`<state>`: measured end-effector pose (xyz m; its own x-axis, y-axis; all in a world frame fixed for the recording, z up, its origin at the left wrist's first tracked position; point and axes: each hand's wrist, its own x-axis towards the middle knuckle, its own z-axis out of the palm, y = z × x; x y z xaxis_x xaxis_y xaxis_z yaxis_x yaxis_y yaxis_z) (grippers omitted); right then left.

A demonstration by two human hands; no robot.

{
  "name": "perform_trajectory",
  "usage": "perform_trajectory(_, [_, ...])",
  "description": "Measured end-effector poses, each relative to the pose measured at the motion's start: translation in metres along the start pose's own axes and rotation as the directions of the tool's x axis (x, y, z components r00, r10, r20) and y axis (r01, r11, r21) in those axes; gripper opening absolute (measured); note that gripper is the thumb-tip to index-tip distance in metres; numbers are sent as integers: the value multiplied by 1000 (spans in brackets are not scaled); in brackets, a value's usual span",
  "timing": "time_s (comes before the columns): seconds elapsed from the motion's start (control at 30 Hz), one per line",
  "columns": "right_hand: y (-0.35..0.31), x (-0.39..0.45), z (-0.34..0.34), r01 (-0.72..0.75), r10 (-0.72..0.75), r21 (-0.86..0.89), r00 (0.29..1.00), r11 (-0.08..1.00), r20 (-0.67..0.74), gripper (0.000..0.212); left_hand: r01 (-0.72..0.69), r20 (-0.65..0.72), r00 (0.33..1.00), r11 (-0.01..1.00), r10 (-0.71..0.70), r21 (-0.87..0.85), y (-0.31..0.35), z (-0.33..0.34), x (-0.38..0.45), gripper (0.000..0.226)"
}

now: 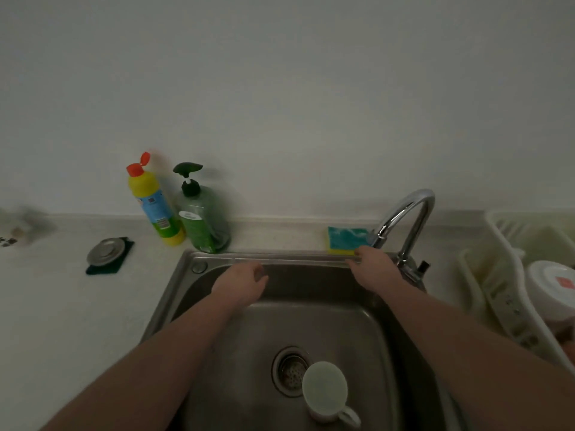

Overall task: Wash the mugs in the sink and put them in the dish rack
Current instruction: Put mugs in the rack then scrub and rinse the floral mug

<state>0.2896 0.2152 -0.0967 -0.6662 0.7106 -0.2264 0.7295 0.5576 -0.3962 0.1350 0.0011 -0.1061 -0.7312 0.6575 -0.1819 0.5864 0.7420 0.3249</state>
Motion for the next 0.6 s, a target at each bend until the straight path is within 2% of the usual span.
perform_trajectory(0.1, [-2, 16, 6, -116, 119, 117, 993, 986, -15, 45, 1, -4, 1000, 1000, -1, 4, -5, 0, 12, 33])
perform_trajectory(0.2, [-3, 41, 16, -136, 147, 221, 989, 966, -34, 49, -1, -9, 1000, 1000, 1, -14, -8, -2, 29, 34])
perform_trajectory(0.3, [-9, 63, 18, -128, 136, 78, 985, 989, -104, 48, 11, -16, 1000, 999, -11, -32, -10, -2, 44, 34])
perform_trajectory(0.4, [-12, 79, 20, -184, 182, 2, 968, 983, -171, 53, 7, -20, 1000, 999, -8, -42, -12, -1, 59, 33])
perform_trajectory(0.6, [-8, 104, 34, -244, 273, 231, 956, 942, -107, 83, 8, -4, 1000, 999, -9, -45, -17, 4, 86, 35])
